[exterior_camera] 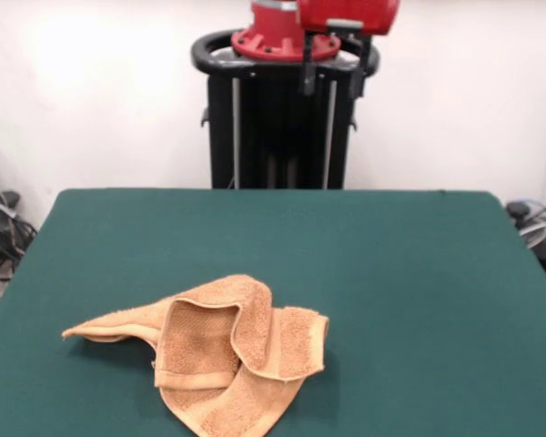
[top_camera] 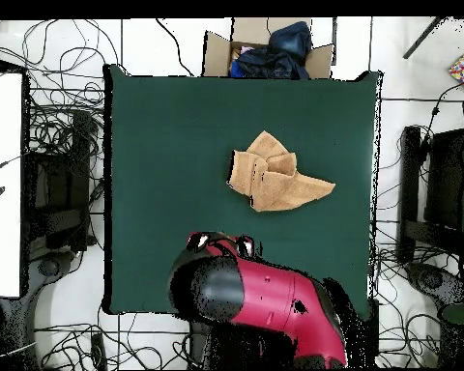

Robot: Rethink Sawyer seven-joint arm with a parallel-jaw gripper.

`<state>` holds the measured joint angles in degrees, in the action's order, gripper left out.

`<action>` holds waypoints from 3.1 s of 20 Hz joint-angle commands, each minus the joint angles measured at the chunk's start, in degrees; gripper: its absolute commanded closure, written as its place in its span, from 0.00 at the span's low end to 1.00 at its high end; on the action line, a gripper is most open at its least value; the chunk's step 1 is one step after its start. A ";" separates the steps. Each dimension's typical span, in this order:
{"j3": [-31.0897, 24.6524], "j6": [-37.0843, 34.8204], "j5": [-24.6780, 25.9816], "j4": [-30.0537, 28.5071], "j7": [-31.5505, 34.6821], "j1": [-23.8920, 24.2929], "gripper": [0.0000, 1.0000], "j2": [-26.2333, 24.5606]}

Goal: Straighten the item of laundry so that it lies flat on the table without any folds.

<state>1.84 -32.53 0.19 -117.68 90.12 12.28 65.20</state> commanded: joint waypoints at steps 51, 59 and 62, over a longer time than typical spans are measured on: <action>17.97 -4.72 -26.69 23.98 45.88 -4.15 0.00 -31.81; 18.86 -5.53 -30.16 25.26 52.49 -5.20 0.00 -34.25; 19.79 -6.55 -30.75 26.74 54.67 -5.36 0.00 -35.22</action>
<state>22.27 -33.08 -26.93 -93.04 125.28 7.96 33.05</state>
